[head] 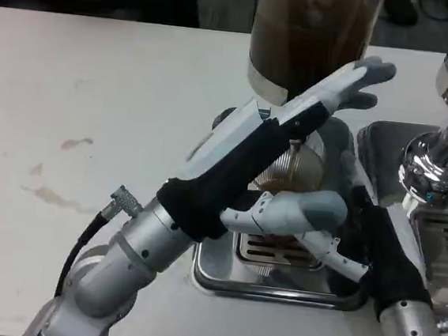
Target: Grasp the cup under the faucet to collect the drink, then remove the cup.
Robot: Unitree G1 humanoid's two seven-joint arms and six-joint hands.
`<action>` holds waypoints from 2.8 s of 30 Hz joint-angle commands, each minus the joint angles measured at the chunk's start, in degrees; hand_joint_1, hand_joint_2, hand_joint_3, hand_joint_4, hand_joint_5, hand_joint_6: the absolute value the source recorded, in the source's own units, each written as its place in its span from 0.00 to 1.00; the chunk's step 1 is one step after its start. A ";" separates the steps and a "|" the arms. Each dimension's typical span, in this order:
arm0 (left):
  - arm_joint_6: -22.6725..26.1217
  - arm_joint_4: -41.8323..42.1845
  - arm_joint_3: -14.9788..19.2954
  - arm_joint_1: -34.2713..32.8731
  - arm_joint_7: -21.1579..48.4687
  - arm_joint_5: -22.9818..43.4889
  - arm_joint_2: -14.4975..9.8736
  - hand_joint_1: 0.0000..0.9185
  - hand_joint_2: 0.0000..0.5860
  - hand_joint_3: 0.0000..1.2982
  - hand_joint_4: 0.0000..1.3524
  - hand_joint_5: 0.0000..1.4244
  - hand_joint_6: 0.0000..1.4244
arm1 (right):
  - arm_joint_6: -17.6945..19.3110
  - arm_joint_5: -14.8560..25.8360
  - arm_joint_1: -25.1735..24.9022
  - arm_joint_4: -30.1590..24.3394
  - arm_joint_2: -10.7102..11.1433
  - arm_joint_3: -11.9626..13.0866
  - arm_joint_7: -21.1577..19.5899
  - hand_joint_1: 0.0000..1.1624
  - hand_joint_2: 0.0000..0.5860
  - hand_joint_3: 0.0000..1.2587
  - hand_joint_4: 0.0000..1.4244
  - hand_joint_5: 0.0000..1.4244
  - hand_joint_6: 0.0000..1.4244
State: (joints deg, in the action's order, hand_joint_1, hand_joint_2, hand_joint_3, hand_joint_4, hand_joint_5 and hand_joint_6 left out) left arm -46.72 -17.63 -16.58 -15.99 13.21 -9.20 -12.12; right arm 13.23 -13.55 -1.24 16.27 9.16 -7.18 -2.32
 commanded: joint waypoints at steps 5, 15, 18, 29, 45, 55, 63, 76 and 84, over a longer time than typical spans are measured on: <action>0.67 0.05 -0.72 0.84 1.39 -1.21 -0.32 0.00 0.18 0.06 0.00 0.11 0.04 | 0.22 -0.10 2.84 -4.18 1.28 -0.48 1.94 0.54 0.36 0.00 0.00 0.00 0.00; 0.27 1.81 1.37 0.49 0.20 -1.03 -0.55 0.00 0.18 0.06 0.00 0.09 0.00 | -0.39 1.30 2.00 -4.50 -0.89 -0.30 2.63 0.55 0.36 0.00 0.00 0.00 0.00; -0.33 4.67 3.37 1.51 -1.40 -1.14 -0.38 0.00 0.18 0.06 0.00 0.07 0.00 | -0.55 1.59 1.51 -3.56 -1.29 -0.12 2.79 0.55 0.36 0.00 0.00 0.00 0.00; 0.33 15.03 13.62 8.60 -5.14 0.23 -1.86 0.00 0.21 0.04 0.00 0.00 0.00 | 0.90 1.97 0.81 -2.51 -1.15 -0.11 3.21 0.56 0.35 0.00 0.00 0.00 0.00; -0.52 6.83 23.07 24.71 -17.74 -13.59 -5.03 0.00 0.23 0.00 0.00 0.00 0.00 | 1.05 1.86 -2.95 2.65 -2.96 -0.42 2.60 0.58 0.34 0.00 0.00 0.00 0.00; 1.28 0.83 21.60 27.48 -24.84 -20.70 -6.68 0.00 0.23 0.00 0.00 0.00 0.00 | 2.03 1.33 -5.67 6.62 -3.93 -0.40 0.70 0.59 0.32 0.00 0.00 0.00 0.00; 2.77 -6.22 18.71 27.47 -29.13 -24.31 -8.07 0.00 0.23 0.00 0.00 0.00 0.00 | 3.80 1.50 -7.24 9.89 -5.27 -0.69 -0.29 0.60 0.32 0.00 0.00 0.00 0.00; 3.16 -9.44 14.75 26.43 -31.00 -23.84 -9.43 0.00 0.23 0.00 0.00 0.00 0.00 | 6.09 1.63 -9.17 16.16 -8.01 -0.87 -2.61 0.64 0.32 0.00 0.00 0.00 0.00; 3.20 -9.62 14.56 26.07 -30.74 -22.82 -9.79 0.00 0.23 0.00 0.00 0.00 0.00 | 7.72 0.66 -7.17 15.36 -9.41 -1.34 -5.37 0.73 0.29 0.00 0.06 0.08 0.18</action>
State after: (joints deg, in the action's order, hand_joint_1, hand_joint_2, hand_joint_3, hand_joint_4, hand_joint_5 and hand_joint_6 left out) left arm -44.00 -26.58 -1.55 10.64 -16.91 -32.54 -21.02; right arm 21.42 -12.15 -10.40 31.39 0.32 -7.88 -7.18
